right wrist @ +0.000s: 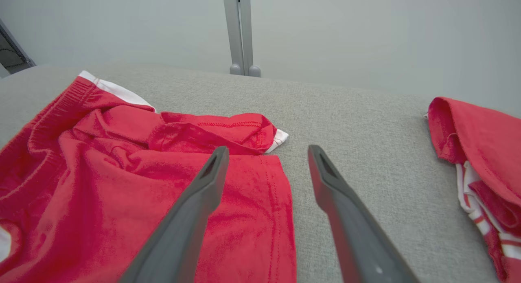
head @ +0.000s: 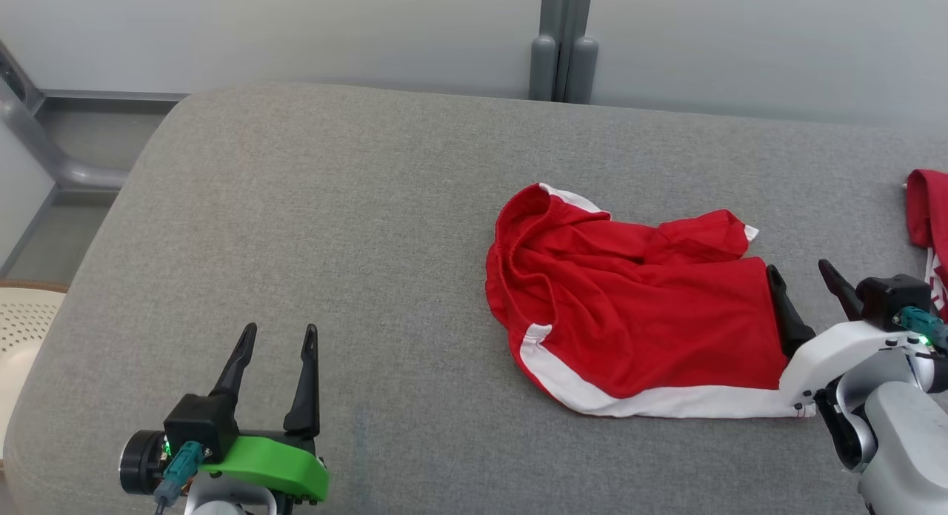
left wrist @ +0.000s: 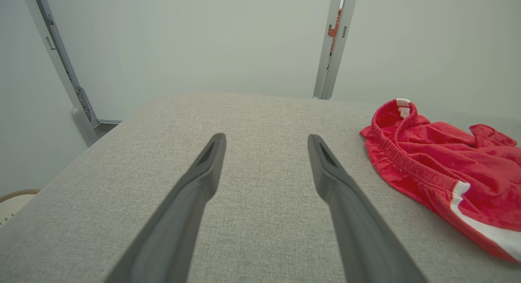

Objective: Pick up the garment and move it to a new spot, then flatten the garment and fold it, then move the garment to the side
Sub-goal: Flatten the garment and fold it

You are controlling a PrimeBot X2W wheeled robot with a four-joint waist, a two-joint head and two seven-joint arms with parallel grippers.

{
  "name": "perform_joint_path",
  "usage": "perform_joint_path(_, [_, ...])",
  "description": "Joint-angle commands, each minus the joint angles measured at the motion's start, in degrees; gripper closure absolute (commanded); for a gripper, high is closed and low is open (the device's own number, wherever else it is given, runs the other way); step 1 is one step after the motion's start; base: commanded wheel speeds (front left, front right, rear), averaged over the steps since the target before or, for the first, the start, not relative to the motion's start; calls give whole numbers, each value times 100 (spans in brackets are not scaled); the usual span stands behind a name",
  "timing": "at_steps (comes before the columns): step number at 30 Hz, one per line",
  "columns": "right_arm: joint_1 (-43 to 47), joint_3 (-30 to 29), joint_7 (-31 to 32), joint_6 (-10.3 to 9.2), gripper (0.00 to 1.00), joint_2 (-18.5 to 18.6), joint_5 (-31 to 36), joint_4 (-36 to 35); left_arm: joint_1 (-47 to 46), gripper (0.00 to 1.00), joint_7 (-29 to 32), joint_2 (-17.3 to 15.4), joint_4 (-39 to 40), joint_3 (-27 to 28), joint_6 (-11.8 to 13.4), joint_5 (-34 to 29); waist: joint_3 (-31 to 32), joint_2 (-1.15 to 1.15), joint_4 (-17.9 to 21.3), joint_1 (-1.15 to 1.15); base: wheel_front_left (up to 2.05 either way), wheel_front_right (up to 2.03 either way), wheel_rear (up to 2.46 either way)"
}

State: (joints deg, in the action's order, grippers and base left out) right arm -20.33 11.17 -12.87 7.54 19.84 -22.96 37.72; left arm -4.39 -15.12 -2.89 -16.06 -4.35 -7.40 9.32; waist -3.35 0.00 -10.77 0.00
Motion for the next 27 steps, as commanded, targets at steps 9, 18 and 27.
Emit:
perform_joint_path(9, [771,-493,-233,-12,0,-449,504,-1402,122,0,-1,-63,60,131,-10,-109,130,0,442,0,0,0,0])
perform_joint_path(18, [1904,-939,-235,-12,0,-906,717,-2795,177,0,0,-111,62,217,-8,-126,225,0,781,0,0,0,0])
perform_joint_path(27, [2622,-1160,-236,-12,0,-1126,814,-3445,239,0,0,-166,52,325,-9,-118,371,0,982,0,0,0,0])
